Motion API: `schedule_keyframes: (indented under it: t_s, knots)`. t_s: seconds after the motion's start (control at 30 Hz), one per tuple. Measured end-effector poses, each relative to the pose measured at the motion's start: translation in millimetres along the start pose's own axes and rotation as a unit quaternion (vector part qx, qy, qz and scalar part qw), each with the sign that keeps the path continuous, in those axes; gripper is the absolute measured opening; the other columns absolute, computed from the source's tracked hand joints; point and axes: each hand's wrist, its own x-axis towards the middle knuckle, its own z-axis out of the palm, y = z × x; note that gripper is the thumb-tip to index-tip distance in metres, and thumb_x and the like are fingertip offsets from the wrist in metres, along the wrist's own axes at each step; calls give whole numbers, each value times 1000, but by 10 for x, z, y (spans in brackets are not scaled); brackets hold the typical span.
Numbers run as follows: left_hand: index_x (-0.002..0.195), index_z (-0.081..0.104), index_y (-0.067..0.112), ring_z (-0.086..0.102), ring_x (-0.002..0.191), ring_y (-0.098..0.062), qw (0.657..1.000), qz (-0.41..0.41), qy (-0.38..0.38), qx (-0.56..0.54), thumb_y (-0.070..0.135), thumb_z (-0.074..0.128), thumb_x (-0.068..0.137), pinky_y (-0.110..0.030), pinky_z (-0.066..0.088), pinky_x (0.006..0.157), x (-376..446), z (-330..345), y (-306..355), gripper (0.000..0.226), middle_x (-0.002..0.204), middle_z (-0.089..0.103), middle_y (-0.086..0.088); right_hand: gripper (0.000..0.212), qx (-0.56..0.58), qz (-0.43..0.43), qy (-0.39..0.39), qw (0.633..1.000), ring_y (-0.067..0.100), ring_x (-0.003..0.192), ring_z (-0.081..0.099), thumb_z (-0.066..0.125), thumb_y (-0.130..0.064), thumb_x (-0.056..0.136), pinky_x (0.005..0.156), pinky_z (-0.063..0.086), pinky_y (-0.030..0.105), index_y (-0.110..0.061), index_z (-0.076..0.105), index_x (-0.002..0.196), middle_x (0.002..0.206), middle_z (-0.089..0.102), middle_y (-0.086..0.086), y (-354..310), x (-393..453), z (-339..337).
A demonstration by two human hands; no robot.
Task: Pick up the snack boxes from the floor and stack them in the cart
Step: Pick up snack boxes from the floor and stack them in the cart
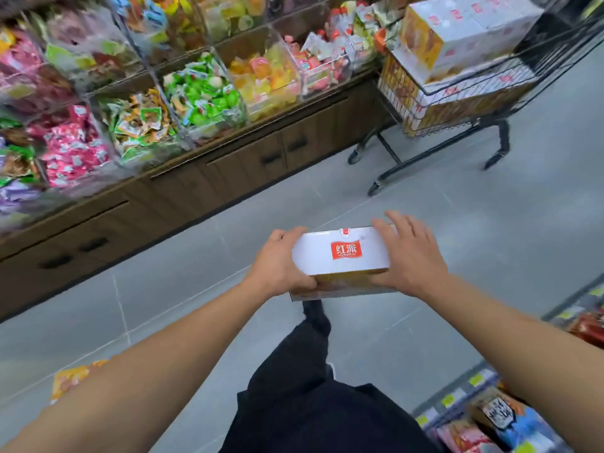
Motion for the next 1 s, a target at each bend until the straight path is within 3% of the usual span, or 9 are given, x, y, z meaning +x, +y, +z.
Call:
schedule_keyframes:
  t_s: [0.1,0.2,0.33,0.53,0.6,0.7,0.8,1.0]
  knots:
    - [128,39,39,45,104,-12,1000,6,4,-14,43,84,59,-26,45,82,566,134,360,83,123,42,5,112,115,109,31,987,30,139,25,82,-55,66,113,29,47,-24,14,151,158,14,4,503,227,-104]
    - [126,41,38,45,104,-11,999,22,-24,-9,44,84,60,-24,42,81,1244,219,808,79,121,44,5,101,249,169,30,953,25,125,43,86,-39,69,95,43,42,-28,20,144,143,36,2,1057,542,-269]
    - [127,42,34,46,108,-16,997,60,-56,10,42,83,62,-27,42,85,2078,174,1511,77,122,43,2,82,290,210,48,933,22,116,49,84,-32,70,81,40,34,-30,32,133,122,48,-4,1760,955,-646]
    - [121,42,38,46,114,-16,988,125,-79,43,53,81,57,-31,43,90,3240,18,2753,77,121,46,3,99,277,264,104,918,25,130,44,86,-35,71,102,42,40,-21,27,149,145,44,4,2799,1535,-1327]
    - [118,42,36,43,117,-17,986,143,-75,48,60,77,52,-38,43,95,3588,-17,3186,78,120,47,1,99,265,272,121,917,26,130,44,85,-39,71,103,41,40,-21,27,149,145,44,6,3200,1748,-1523]
    - [114,44,34,43,118,-22,983,168,-52,61,73,63,42,-38,43,87,4060,-32,3772,84,117,51,0,97,249,257,146,922,26,130,44,84,-43,72,102,40,39,-20,30,150,146,44,5,3815,2088,-1815]
    - [133,45,26,38,124,-25,982,176,-19,58,67,64,45,-37,39,90,4477,-3,4373,99,126,50,-4,95,246,231,165,927,25,130,45,84,-43,72,102,40,38,-21,32,149,148,44,2,4471,2453,-2177]
    - [138,41,26,39,124,-22,988,139,58,38,49,82,56,-35,39,89,5261,3,5224,95,128,50,-1,95,246,168,184,937,22,134,42,85,-40,70,106,36,35,-20,36,149,149,44,0,5481,3212,-2927]
